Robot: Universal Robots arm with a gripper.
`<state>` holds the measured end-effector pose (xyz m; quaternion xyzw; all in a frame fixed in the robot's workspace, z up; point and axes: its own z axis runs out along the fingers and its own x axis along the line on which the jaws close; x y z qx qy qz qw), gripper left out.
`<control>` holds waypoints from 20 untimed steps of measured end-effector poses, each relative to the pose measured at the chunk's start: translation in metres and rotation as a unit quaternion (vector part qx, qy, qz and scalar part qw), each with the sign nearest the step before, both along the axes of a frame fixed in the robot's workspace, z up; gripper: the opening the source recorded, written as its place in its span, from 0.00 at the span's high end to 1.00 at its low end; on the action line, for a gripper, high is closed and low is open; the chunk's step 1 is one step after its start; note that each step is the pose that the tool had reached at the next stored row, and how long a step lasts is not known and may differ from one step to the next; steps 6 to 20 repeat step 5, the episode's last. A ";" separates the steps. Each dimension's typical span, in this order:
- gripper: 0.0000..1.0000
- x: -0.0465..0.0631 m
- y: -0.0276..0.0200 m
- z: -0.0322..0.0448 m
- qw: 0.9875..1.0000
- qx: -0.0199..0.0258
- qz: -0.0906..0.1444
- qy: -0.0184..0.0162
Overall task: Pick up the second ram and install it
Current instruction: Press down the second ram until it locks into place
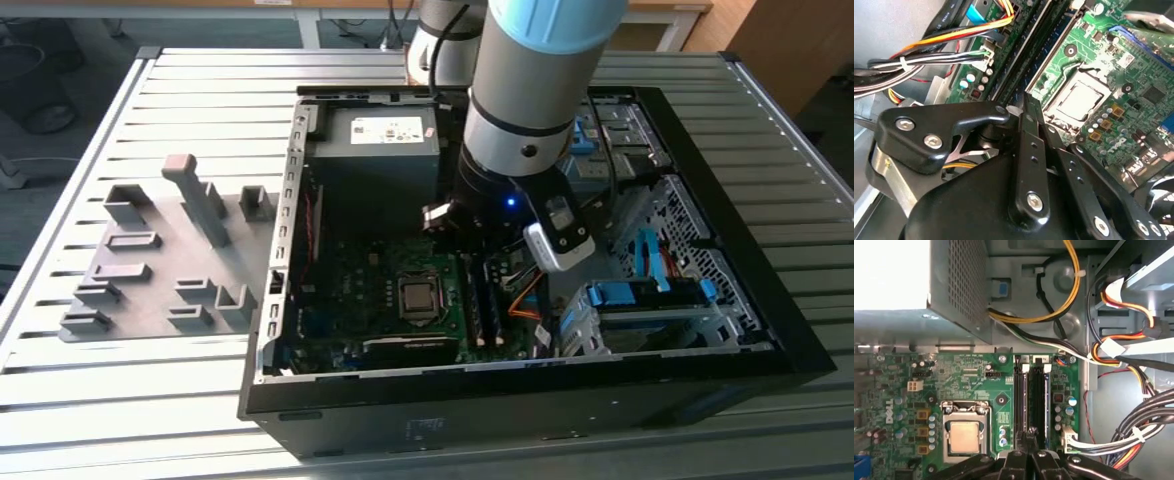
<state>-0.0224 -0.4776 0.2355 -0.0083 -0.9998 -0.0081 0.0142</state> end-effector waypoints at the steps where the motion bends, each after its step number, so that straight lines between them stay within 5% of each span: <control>1: 0.89 0.000 0.0000 0.0000 1.000 0.000 0.000 0.000; 20: 0.89 0.000 0.0000 0.0004 1.000 0.000 0.000 0.000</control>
